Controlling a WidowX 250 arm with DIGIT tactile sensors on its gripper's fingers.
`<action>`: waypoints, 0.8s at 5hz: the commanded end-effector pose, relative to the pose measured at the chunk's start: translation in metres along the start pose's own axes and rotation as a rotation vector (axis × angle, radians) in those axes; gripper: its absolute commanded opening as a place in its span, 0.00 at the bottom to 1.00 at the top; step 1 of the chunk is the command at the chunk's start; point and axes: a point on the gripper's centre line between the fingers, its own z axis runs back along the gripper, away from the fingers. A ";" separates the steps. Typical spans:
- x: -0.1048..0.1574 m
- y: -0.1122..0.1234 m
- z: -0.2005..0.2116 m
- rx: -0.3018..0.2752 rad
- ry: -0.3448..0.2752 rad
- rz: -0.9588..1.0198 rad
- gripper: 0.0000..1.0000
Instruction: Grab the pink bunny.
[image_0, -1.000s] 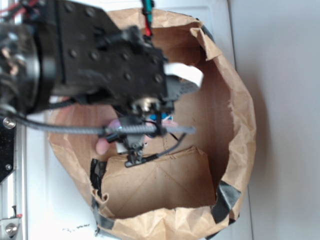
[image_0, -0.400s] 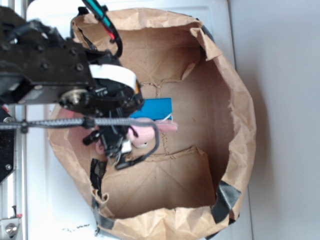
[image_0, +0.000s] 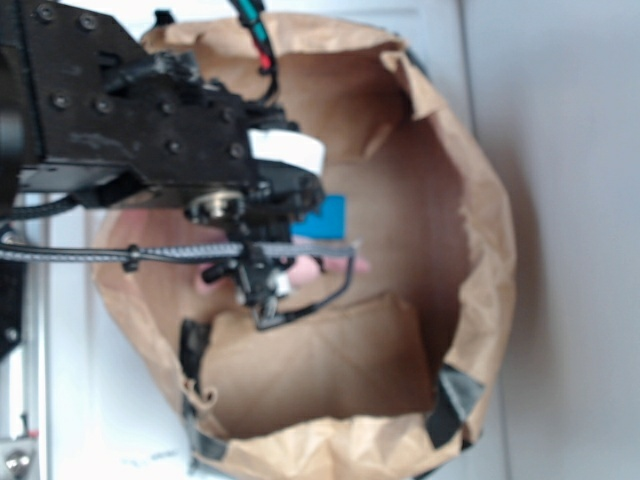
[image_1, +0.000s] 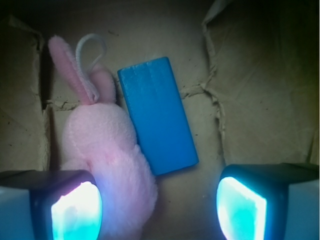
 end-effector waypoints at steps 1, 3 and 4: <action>0.003 -0.012 -0.024 -0.010 0.030 -0.048 1.00; -0.018 -0.034 -0.007 -0.074 0.025 -0.127 1.00; -0.020 -0.027 0.018 -0.083 -0.022 -0.100 1.00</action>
